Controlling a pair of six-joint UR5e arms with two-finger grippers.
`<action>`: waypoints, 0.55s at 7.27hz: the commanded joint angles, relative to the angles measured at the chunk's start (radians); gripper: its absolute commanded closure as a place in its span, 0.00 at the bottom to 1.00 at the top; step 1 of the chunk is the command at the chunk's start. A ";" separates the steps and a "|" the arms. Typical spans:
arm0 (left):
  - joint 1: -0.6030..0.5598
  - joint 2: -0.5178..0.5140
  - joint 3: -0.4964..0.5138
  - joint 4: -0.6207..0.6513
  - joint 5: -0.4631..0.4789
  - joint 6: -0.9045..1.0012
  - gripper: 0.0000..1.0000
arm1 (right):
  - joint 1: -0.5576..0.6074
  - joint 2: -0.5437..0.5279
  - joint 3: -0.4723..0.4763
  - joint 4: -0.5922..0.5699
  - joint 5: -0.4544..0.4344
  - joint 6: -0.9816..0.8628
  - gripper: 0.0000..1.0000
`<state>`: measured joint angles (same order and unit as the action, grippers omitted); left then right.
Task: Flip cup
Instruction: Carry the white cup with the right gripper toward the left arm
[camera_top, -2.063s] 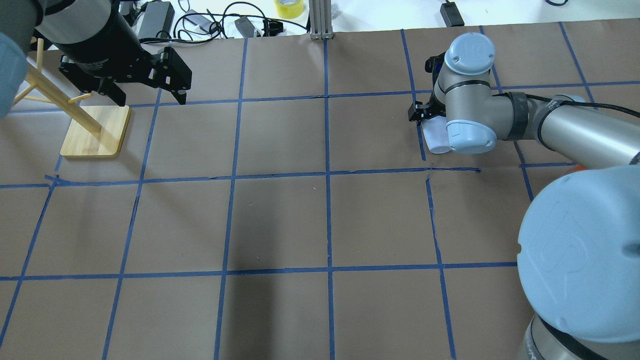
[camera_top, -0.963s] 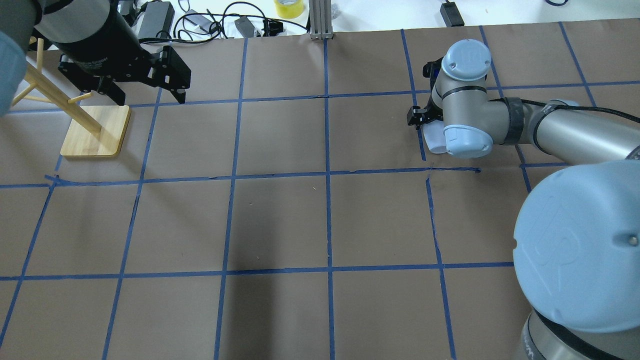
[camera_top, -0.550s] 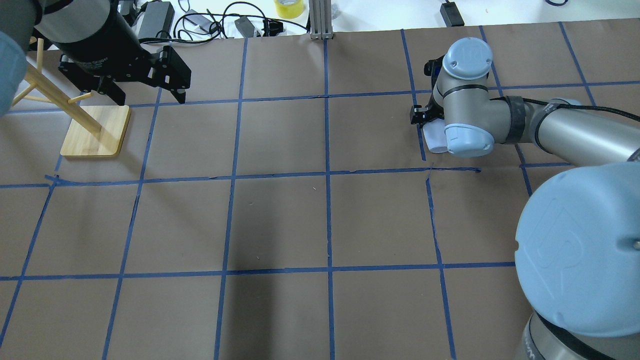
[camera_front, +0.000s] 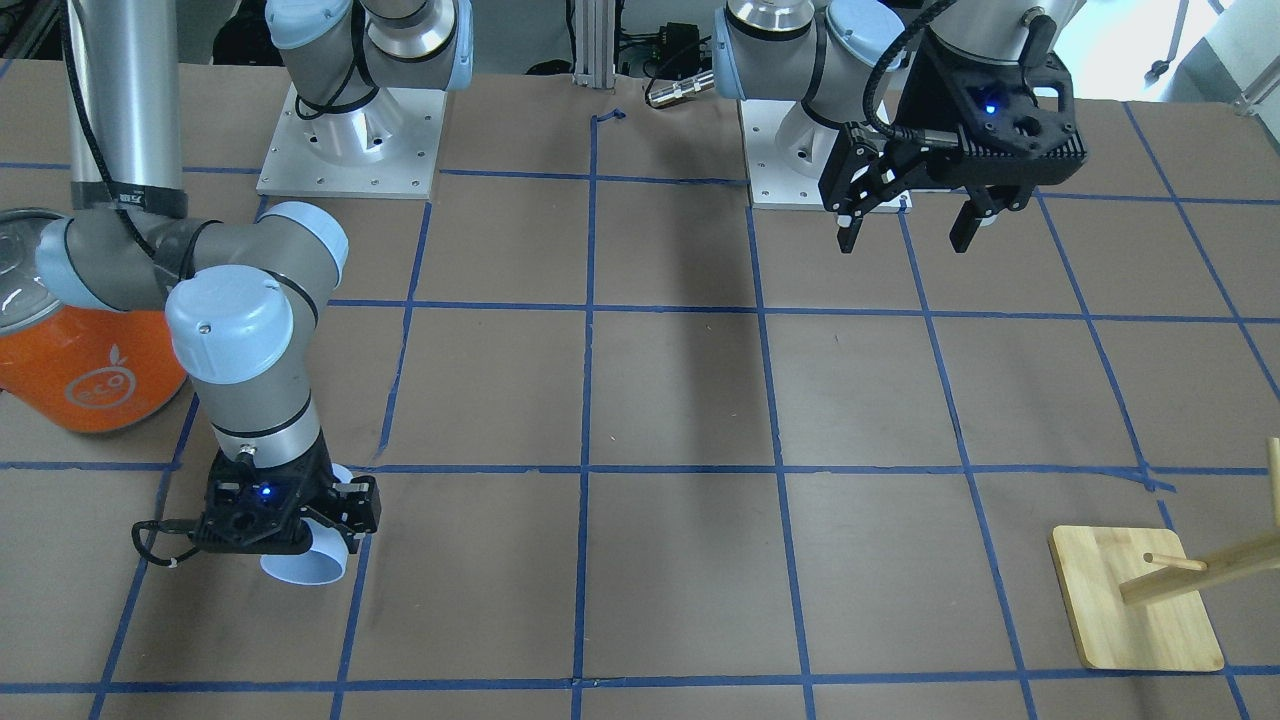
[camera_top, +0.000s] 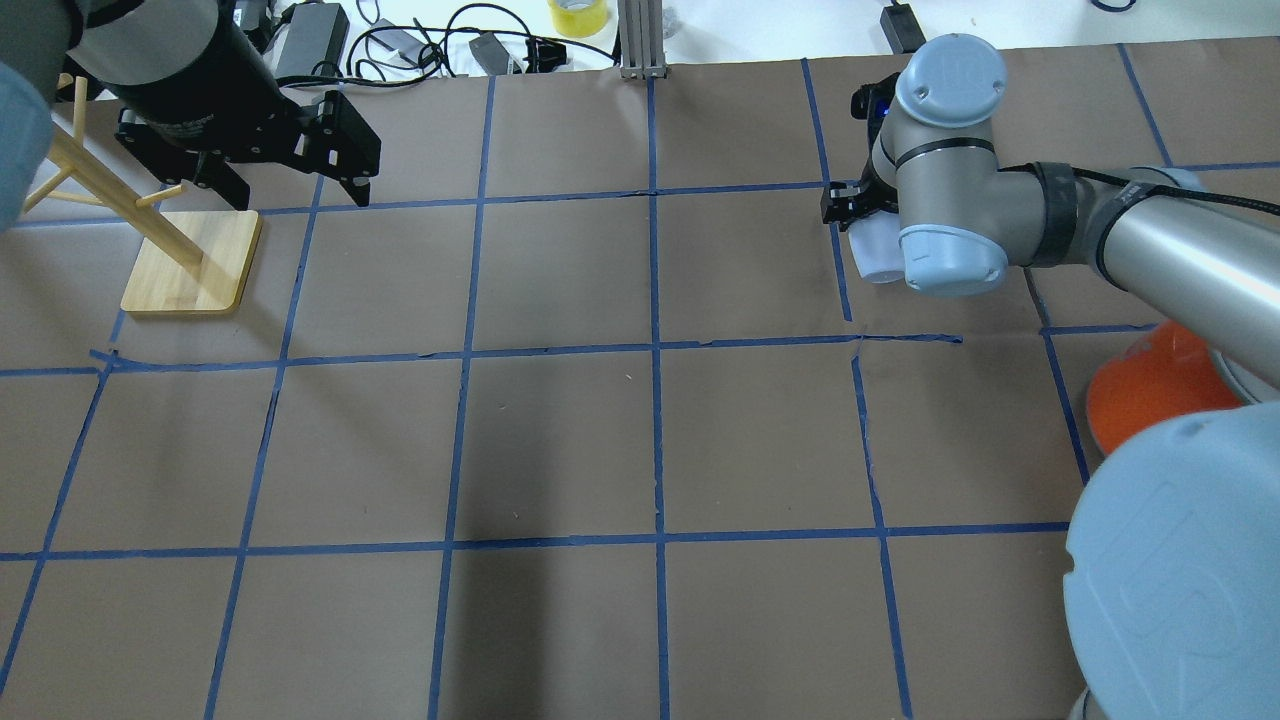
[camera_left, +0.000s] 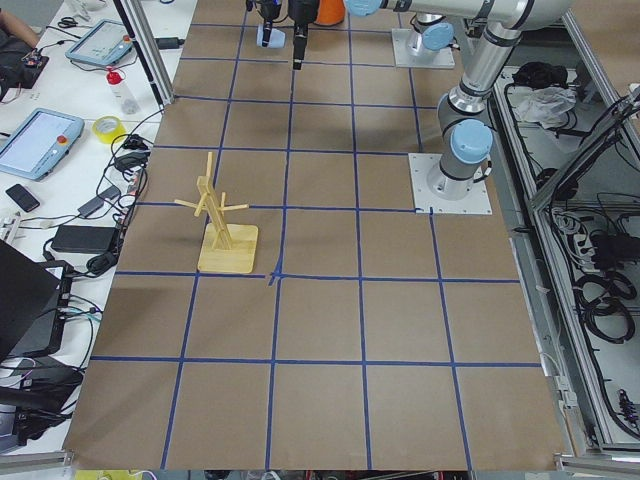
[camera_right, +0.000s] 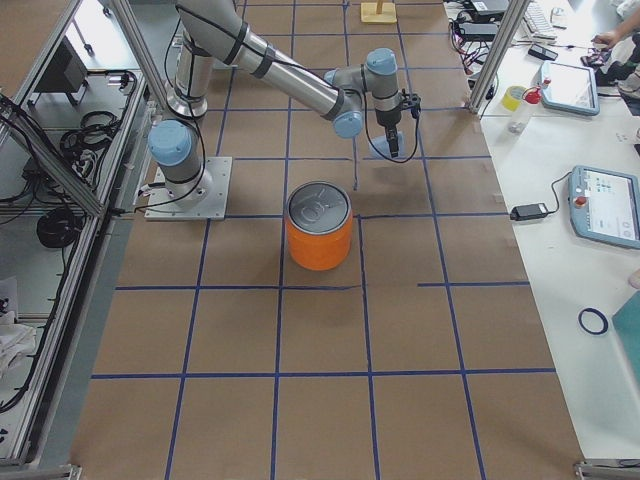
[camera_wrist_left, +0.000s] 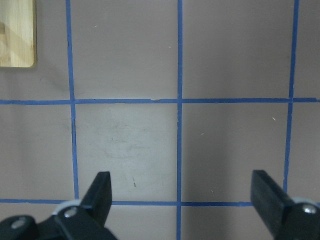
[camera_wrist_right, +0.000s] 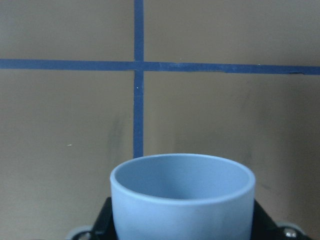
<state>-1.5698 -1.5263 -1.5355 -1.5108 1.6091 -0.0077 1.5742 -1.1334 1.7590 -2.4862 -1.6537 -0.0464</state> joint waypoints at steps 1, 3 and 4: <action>-0.001 0.000 0.000 0.000 0.000 0.000 0.00 | 0.078 -0.011 -0.021 0.082 0.041 -0.009 0.82; -0.001 0.000 0.000 0.000 0.000 0.000 0.00 | 0.150 -0.013 -0.056 0.140 0.028 0.005 0.88; -0.001 0.000 0.000 0.000 0.000 0.000 0.00 | 0.176 -0.011 -0.056 0.132 0.041 -0.009 0.90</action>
<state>-1.5707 -1.5263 -1.5355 -1.5110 1.6091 -0.0077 1.7090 -1.1455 1.7101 -2.3636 -1.6199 -0.0458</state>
